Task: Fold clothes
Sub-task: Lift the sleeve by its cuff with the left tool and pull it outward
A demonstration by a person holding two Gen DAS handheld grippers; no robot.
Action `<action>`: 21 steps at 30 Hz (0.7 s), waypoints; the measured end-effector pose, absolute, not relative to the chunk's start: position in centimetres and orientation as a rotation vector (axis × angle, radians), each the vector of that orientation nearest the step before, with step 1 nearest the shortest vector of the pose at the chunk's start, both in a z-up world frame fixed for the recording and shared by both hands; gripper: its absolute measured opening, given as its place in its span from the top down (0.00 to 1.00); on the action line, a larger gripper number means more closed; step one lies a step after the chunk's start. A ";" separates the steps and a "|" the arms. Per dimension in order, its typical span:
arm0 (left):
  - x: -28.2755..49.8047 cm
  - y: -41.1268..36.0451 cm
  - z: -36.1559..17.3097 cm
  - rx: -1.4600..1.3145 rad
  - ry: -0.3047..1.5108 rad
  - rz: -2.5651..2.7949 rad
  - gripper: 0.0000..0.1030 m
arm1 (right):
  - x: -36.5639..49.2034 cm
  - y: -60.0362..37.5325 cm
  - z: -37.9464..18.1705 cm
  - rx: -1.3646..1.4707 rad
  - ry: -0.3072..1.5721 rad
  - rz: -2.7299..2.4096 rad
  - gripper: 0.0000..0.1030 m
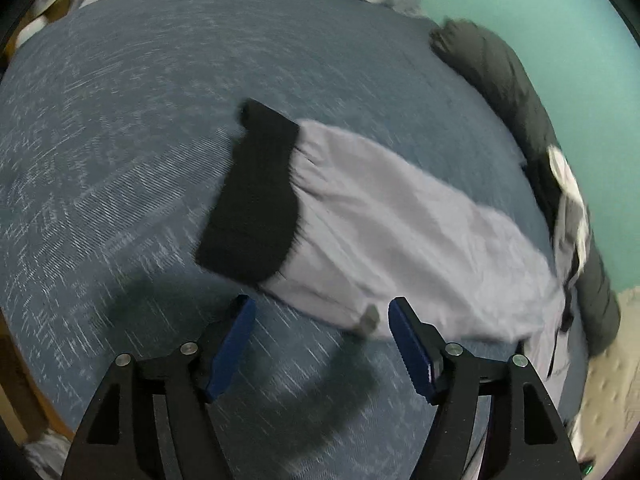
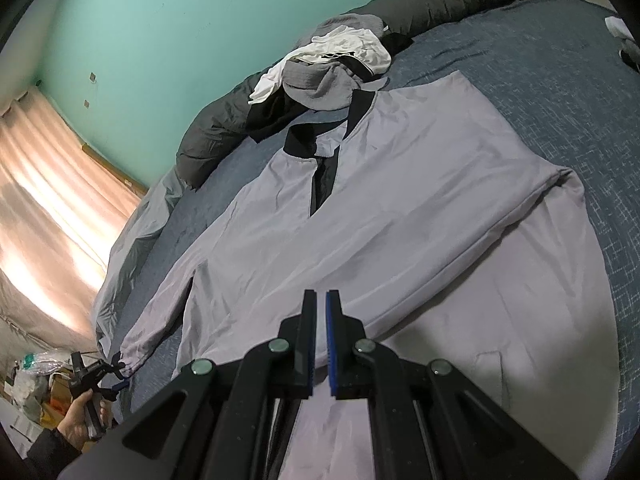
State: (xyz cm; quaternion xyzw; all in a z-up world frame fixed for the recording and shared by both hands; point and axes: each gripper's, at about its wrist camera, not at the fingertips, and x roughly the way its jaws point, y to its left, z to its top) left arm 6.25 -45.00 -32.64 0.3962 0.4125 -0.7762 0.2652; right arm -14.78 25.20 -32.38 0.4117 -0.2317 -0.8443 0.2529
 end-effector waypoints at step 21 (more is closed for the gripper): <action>2.9 -44.5 -27.9 0.945 0.983 -2.310 0.71 | -14.6 24.0 -32.6 1.124 -0.586 -2.285 0.96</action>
